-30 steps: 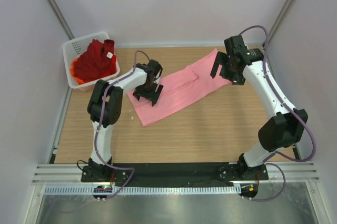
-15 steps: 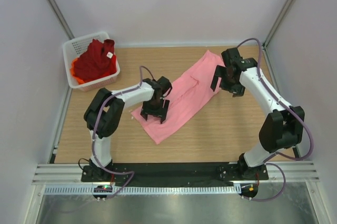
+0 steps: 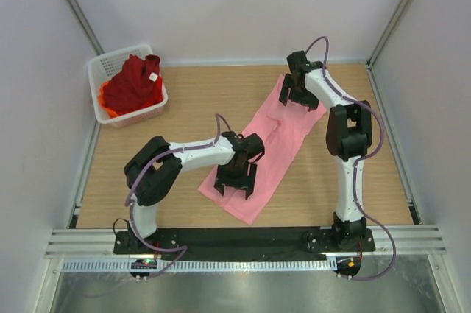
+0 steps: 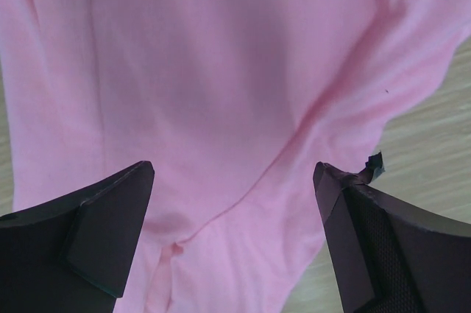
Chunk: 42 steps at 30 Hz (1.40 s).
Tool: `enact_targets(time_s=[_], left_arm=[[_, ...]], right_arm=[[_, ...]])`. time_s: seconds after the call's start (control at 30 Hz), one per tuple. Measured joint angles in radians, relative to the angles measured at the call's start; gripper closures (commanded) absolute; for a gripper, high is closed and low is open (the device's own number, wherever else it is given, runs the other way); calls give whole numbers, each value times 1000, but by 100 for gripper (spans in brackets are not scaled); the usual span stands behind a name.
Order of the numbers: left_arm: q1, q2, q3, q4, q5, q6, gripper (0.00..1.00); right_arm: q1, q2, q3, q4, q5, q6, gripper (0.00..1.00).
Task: Fold and stack the t-shirts
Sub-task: Fold the tshirt
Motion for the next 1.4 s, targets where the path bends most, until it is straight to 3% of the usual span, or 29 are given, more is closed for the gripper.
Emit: enact_targets(time_s=[0.2, 0.4, 0.6, 0.77, 0.97, 1.17, 1.3, 1.4], left_arm=[[10, -44, 134, -93, -74, 31, 16], [50, -179, 225, -112, -114, 76, 14], [141, -294, 157, -78, -114, 81, 14], [239, -361, 18, -55, -96, 86, 14], [328, -372, -59, -29, -77, 105, 14], [432, -372, -179, 16, 16, 99, 16], [470, -397, -203, 14, 43, 101, 18], [488, -436, -216, 17, 74, 105, 21]], right_arm=[[3, 115, 65, 10, 31, -13, 9], [46, 188, 146, 29, 56, -74, 10], [133, 346, 406, 41, 51, -151, 9], [206, 397, 476, 107, -2, -191, 8], [240, 416, 534, 110, -52, -174, 1], [229, 391, 588, 95, -77, -123, 0], [222, 306, 563, 25, -88, -79, 0], [219, 145, 428, -22, -103, -44, 1]])
